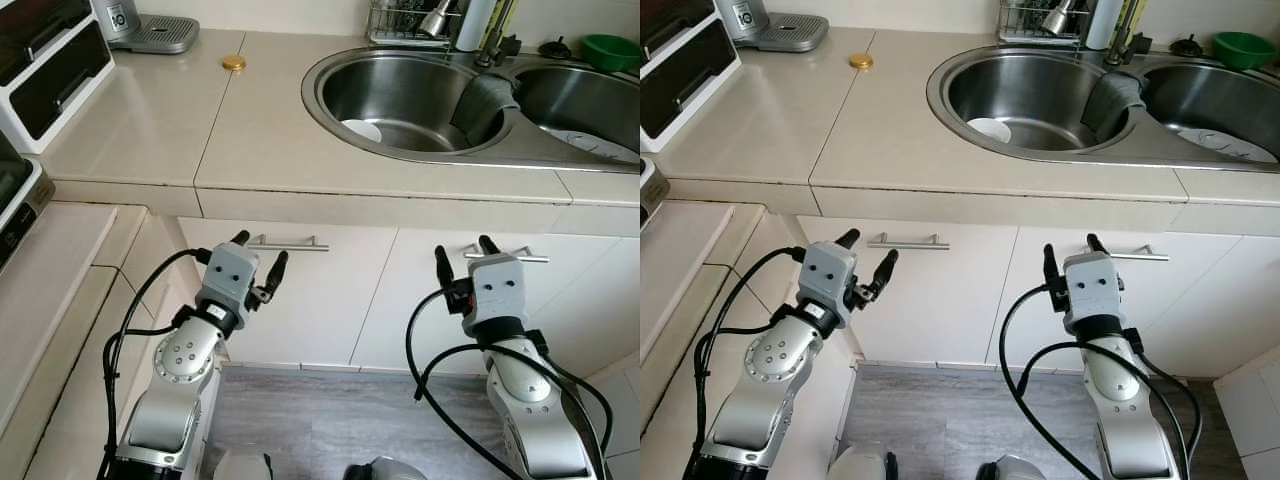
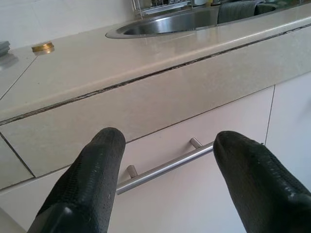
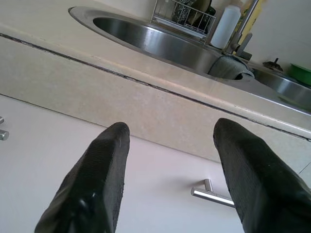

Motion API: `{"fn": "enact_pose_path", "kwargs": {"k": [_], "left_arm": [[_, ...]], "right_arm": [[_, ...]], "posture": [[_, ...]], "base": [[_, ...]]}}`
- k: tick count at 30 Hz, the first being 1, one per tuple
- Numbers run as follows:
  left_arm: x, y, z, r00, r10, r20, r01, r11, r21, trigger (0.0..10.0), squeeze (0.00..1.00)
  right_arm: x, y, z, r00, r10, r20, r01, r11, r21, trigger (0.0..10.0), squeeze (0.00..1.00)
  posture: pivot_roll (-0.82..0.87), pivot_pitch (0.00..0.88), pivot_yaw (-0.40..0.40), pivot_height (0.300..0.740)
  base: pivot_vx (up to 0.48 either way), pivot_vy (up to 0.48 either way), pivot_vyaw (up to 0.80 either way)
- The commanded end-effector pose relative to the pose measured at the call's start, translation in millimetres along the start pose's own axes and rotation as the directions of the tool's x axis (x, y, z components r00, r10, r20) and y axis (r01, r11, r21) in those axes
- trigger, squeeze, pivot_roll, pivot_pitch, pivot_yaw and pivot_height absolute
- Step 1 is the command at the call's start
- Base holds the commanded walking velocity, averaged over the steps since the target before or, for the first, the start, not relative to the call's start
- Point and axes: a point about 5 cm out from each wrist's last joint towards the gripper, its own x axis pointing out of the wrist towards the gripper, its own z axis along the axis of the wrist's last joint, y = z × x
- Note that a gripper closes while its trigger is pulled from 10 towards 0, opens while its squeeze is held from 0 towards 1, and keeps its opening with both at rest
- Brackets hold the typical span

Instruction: Kitchen organization

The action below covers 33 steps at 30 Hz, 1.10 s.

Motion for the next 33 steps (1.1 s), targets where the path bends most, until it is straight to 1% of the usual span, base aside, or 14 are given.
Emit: {"fn": "enact_pose_path", "kwargs": {"k": [1, 2, 3, 10, 12, 14, 15, 17, 18, 33], "left_arm": [[1.3, -0.8, 3.3, 1.0, -0.008, 0.004, 0.007, 1.0, 0.011, 10.0, 0.0], [1.3, -0.8, 3.5, 1.0, -0.008, 0.005, 0.008, 1.0, 0.011, 10.0, 0.0], [1.4, -0.8, 3.6, 1.0, -0.008, 0.005, 0.008, 1.0, 0.011, 10.0, 0.0], [2.2, -2.2, 4.6, 1.0, -0.012, 0.004, 0.012, 1.0, 0.009, 10.0, 0.0], [2.8, -2.7, 5.6, 1.0, -0.012, 0.007, 0.012, 1.0, 0.008, 10.0, 0.0], [2.9, -2.8, 5.9, 1.0, -0.012, 0.008, 0.012, 1.0, 0.008, 10.0, 0.0], [3.1, -3.0, 6.3, 1.0, -0.012, 0.009, 0.012, 1.0, 0.008, 10.0, 0.0], [3.1, -3.0, 6.5, 1.0, -0.012, 0.009, 0.012, 1.0, 0.008, 10.0, 0.0], [3.4, -3.0, 7.0, 1.0, -0.012, 0.01, 0.011, 1.0, 0.008, 10.0, 0.0], [5.0, -4.0, 9.3, 1.0, -0.018, 0.013, 0.018, 1.0, 0.007, 10.0, 0.0]], "right_arm": [[-0.2, -2.9, 5.2, 1.0, -0.002, 0.018, 0.002, 1.0, -0.021, 10.0, 0.75], [-0.2, -3.1, 5.5, 1.0, -0.002, 0.018, 0.002, 1.0, -0.021, 10.0, 0.75], [-0.6, -3.5, 5.6, 1.0, -0.002, 0.02, 0.003, 1.0, -0.017, 10.0, 1.0], [-1.2, -5.6, 5.1, 1.0, -0.009, 0.017, 0.009, 1.0, -0.015, 10.0, 1.0], [0.0, -3.6, 2.4, 1.0, -0.005, -0.007, 0.004, 0.999, -0.036, 10.0, 1.0], [0.4, -3.0, 1.5, 1.0, -0.002, -0.013, 0.002, 0.999, -0.04, 10.0, 1.0], [0.8, -2.0, 1.6, 1.0, 0.005, -0.013, -0.006, 0.999, -0.044, 10.0, 0.07], [1.0, -1.4, 1.7, 1.0, 0.01, -0.013, -0.01, 0.999, -0.048, 10.0, 0.07], [1.2, -0.7, 1.6, 1.0, 0.011, -0.015, -0.012, 0.999, -0.05, 10.0, 0.0], [1.5, -0.8, 0.9, 0.999, 0.006, -0.031, -0.008, 0.999, -0.05, 10.0, 0.0]], "posture": [[0.15, 0.0, -0.056, 0.74], [0.15, 0.0, -0.056, 0.74], [0.15, 0.0, -0.056, 0.74], [0.14, 0.0, -0.054, 0.74], [0.14, 0.0, -0.055, 0.74], [0.15, 0.0, -0.055, 0.74], [0.15, 0.0, -0.055, 0.74], [0.15, 0.0, -0.055, 0.74], [0.14, 0.0, -0.056, 0.74], [0.14, 0.0, -0.054, 0.74]], "base": [[0.0, 0.0, 0.0], [0.0, 0.0, 0.0], [0.0, 0.0, 0.0], [0.0, 0.0, 0.0], [0.0, 0.0, 0.0], [0.0, 0.0, 0.0], [0.0, 0.0, 0.0], [0.0, 0.0, 0.0], [0.0, 0.0, 0.0], [0.0, 0.0, 0.0]]}}
